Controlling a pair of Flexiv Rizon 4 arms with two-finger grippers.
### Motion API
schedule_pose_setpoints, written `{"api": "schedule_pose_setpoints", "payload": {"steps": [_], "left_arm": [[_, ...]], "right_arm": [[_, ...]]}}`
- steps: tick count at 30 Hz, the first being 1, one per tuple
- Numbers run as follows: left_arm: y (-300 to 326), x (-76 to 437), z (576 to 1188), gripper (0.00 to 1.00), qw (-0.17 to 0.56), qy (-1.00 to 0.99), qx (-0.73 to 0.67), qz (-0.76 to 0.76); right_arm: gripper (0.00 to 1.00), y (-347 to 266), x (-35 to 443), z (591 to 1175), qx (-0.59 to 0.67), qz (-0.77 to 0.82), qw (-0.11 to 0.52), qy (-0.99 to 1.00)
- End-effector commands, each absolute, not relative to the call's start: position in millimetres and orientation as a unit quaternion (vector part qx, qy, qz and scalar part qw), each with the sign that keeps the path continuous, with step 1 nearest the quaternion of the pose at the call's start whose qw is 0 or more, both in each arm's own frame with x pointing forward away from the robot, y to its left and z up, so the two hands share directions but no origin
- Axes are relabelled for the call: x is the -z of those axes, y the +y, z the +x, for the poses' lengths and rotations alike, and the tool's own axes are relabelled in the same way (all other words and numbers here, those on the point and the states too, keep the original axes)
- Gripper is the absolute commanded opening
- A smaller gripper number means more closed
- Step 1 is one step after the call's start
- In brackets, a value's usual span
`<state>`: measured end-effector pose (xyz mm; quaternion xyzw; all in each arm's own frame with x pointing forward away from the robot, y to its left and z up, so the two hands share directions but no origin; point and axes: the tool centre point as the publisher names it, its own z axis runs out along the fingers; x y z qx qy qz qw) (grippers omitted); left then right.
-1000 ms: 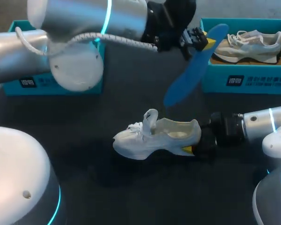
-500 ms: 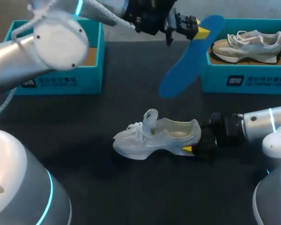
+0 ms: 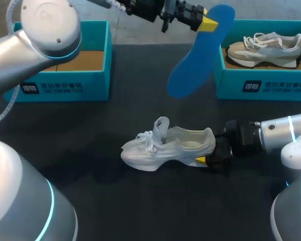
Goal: Take the shoe out of the shoebox, open the shoe tongue, remove and reinsert the insole, then place the shoe into the shoebox
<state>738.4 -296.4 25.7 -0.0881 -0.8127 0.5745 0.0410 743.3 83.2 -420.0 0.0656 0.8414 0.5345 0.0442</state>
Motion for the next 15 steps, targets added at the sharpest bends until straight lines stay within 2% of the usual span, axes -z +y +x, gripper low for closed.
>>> {"api": "schedule_pose_setpoints", "payload": {"steps": [1, 15], "left_arm": [[-283.7, -25.2, 734.2, 0.0, 0.039, -0.798, -0.594, -0.091], [-263.2, -67.0, 741.0, 0.0, 0.108, -0.762, -0.636, -0.06]], "right_arm": [[0.0, 84.4, 419.1, 742.9, -0.533, 0.066, 0.045, 0.843], [0.0, 84.4, 419.1, 742.9, -0.533, 0.066, 0.045, 0.843]]}}
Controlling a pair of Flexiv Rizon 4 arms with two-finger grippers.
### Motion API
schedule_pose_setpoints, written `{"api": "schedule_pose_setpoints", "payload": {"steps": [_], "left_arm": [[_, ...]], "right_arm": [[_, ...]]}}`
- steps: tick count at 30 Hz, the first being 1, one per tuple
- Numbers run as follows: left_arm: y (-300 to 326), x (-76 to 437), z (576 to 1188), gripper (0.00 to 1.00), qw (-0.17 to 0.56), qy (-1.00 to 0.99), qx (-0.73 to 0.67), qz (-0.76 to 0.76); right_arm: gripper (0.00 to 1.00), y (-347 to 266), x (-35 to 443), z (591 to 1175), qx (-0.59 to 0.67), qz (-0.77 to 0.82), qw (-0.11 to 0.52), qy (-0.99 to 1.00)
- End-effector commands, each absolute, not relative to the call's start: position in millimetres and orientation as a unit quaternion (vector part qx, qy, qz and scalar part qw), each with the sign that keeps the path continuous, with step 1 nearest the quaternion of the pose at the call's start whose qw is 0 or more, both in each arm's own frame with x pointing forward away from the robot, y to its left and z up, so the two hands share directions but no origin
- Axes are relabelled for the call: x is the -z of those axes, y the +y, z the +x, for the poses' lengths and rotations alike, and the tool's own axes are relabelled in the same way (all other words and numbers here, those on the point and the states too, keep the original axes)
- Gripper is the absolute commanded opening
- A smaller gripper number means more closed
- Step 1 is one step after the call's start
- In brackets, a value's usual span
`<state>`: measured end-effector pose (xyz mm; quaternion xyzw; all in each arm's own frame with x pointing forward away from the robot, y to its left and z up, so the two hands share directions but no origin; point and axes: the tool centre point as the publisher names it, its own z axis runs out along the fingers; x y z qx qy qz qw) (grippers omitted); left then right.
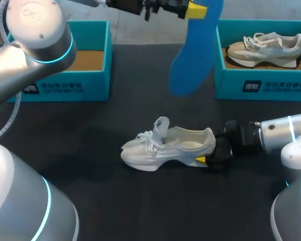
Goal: Take the shoe out of the shoebox, open the shoe tongue, remove and reinsert the insole, then place the shoe into the shoebox
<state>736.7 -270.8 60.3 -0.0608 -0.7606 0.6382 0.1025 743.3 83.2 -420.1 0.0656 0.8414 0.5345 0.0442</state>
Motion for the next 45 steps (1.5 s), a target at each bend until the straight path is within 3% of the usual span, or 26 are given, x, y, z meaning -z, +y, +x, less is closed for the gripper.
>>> {"api": "schedule_pose_setpoints", "payload": {"steps": [1, 21, 39, 45], "left_arm": [[-263.2, -67.0, 741.0, 0.0, 0.108, -0.762, -0.636, -0.06], [-263.2, -67.0, 741.0, 0.0, 0.108, -0.762, -0.636, -0.06], [-240.8, -142.0, 750.5, 0.0, 0.125, -0.721, -0.681, -0.012], [-230.5, -166.3, 752.0, 0.0, 0.17, -0.711, -0.682, 0.013]], "right_arm": [[0.0, 84.4, 419.1, 742.9, -0.533, 0.066, 0.045, 0.843], [0.0, 84.4, 419.1, 742.9, -0.533, 0.066, 0.045, 0.843], [0.0, 84.4, 419.1, 742.9, -0.533, 0.066, 0.045, 0.843], [0.0, 84.4, 419.1, 742.9, -0.533, 0.066, 0.045, 0.843]]}}
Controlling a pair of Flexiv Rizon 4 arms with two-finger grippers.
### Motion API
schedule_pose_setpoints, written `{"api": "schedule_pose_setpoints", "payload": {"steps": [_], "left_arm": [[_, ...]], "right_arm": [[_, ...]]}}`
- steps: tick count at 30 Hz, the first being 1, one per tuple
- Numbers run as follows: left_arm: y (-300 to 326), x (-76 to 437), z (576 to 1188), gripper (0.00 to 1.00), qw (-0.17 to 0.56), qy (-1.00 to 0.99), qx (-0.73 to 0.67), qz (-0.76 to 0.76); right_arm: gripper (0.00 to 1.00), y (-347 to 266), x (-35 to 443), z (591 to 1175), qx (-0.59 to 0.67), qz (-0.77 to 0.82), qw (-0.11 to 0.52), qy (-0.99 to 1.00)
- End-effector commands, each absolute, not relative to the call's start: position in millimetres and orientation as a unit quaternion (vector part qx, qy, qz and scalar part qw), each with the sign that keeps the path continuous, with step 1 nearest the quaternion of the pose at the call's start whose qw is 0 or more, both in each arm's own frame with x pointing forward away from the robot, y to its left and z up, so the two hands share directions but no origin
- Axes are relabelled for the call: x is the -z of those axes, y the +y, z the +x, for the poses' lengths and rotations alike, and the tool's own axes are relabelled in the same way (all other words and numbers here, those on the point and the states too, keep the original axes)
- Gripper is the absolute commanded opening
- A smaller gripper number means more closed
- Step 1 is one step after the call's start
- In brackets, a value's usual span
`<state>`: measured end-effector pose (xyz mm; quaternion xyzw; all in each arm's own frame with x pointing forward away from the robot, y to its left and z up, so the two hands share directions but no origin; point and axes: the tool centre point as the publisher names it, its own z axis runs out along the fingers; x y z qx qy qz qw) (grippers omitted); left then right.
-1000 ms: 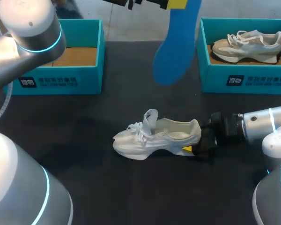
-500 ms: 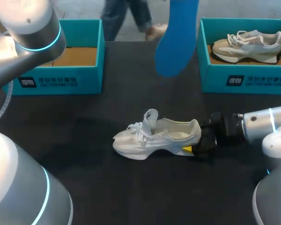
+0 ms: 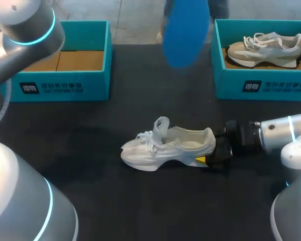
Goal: Take the shoe out of the shoebox, open the shoe tongue, remove and reinsert the insole, then place the shoe into the shoebox
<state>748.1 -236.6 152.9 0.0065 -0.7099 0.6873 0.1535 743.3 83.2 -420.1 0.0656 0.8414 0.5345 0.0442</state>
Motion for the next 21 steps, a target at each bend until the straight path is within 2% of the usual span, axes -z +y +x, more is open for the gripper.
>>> {"api": "schedule_pose_setpoints", "payload": {"steps": [1, 7, 21], "left_arm": [[-228.5, -169.9, 751.2, 0.0, 0.18, -0.709, -0.681, 0.016], [-216.4, -181.6, 745.2, 0.0, 0.225, -0.707, -0.669, 0.043], [-189.7, -199.9, 734.4, 0.0, 0.23, -0.701, -0.671, 0.071]], "right_arm": [[0.0, 84.4, 419.1, 742.9, -0.533, 0.066, 0.045, 0.843], [0.0, 84.4, 419.1, 742.9, -0.533, 0.066, 0.045, 0.843], [0.0, 84.4, 419.1, 742.9, -0.533, 0.066, 0.045, 0.843]]}}
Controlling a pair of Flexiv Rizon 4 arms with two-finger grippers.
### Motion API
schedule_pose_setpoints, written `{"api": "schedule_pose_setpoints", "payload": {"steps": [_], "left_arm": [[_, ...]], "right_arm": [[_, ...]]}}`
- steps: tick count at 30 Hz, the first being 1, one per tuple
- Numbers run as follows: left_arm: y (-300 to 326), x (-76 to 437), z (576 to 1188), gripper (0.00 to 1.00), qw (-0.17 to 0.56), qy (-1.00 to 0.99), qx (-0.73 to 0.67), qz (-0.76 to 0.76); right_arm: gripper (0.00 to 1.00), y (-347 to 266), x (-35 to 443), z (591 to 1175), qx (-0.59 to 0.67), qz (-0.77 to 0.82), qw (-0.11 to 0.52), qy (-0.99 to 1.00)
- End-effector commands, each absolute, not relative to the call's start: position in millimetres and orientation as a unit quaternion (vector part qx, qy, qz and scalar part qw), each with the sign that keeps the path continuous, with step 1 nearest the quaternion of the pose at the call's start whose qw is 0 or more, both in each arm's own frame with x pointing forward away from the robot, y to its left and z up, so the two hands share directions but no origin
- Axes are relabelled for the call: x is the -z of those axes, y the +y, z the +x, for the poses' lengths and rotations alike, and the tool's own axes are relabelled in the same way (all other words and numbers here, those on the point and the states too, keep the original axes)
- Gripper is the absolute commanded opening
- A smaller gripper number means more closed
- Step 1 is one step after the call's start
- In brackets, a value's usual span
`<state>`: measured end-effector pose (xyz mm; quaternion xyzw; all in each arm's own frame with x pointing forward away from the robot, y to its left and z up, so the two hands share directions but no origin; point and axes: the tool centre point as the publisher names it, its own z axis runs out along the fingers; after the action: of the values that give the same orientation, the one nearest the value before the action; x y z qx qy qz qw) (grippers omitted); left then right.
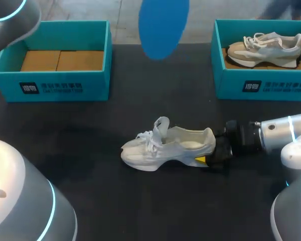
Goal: Take the shoe out of the shoebox, open the shoe tongue, remove and reinsert the insole, then place the shoe into the shoebox
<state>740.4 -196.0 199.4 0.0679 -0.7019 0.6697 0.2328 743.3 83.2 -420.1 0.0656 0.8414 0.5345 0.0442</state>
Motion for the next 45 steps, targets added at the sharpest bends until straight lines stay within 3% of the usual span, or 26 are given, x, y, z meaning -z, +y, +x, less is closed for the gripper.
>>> {"api": "schedule_pose_setpoints", "payload": {"steps": [1, 45], "left_arm": [[-188.6, -200.8, 734.2, 0.0, 0.231, -0.701, -0.671, 0.072], [-168.8, -214.9, 737.5, 0.0, 0.239, -0.706, -0.661, 0.086]], "right_arm": [[0.0, 84.4, 419.1, 742.9, -0.533, 0.066, 0.045, 0.843], [0.0, 84.4, 419.1, 742.9, -0.533, 0.066, 0.045, 0.843]]}}
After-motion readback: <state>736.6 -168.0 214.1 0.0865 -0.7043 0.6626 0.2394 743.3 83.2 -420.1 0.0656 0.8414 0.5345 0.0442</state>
